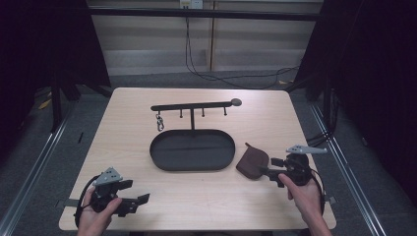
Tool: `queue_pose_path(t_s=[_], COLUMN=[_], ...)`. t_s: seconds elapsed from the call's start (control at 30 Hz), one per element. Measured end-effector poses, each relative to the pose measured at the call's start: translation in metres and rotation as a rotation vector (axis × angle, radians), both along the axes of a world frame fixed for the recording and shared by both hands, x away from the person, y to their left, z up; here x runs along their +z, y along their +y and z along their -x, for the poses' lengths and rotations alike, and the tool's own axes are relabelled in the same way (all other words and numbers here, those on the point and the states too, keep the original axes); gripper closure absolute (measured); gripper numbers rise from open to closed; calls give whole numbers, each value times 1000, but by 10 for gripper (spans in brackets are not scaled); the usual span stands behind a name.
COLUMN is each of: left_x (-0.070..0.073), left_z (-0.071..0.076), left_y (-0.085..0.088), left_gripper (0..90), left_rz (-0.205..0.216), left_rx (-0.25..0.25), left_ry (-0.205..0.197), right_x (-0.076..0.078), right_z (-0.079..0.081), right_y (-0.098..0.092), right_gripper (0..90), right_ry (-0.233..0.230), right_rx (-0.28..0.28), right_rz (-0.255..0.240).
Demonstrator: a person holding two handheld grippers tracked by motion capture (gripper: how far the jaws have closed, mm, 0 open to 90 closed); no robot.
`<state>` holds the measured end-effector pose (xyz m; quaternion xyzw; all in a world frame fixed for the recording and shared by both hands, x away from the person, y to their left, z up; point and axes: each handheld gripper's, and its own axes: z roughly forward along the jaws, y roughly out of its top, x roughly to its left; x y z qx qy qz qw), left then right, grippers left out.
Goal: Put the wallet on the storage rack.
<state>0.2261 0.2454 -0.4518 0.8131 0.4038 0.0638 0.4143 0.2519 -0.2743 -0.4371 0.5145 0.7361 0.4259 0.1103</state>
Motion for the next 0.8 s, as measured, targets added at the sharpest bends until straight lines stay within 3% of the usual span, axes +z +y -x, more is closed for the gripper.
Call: queue_pose_path(t_s=[0.13, 0.2, 0.23, 0.27, 0.33, 0.37, 0.4, 0.57, 0.67, 0.8], left_x=[-8, -14, -14, -15, -15, -15, -15, -14, -15, -15], left_z=[6, 6, 6, 5, 4, 4, 3, 2, 2, 3], left_y=[5, 7, 7, 5, 4, 4, 5, 6, 5, 4], left_gripper=[164, 164, 164, 164, 165, 165, 164, 164, 164, 164], left_rz=[1, 12, 12, 9, 19, 19, 25, 25, 26, 28], left_rx=[-32, -39, -39, -52, -61, -61, -56, -41, -49, -52], left_ry=[10, 29, 29, 28, 35, 35, 38, 30, 39, 36], right_x=[4, 4, 4, 4, 5, 5, 7, 11, 14, 20], right_z=[-13, -22, -22, -28, -33, -33, -39, -52, -67, -78], right_y=[3, 7, 7, 10, 12, 12, 15, 20, 24, 28], right_gripper=[251, 214, 214, 174, 167, 167, 166, 166, 166, 166], right_ry=[48, 116, 116, 154, 186, 186, 206, 252, 306, 307], right_rx=[-32, -22, -22, 1, 13, 13, 29, 38, 44, 48], right_rz=[44, 65, 65, 90, 109, 109, 147, 186, 220, 249])
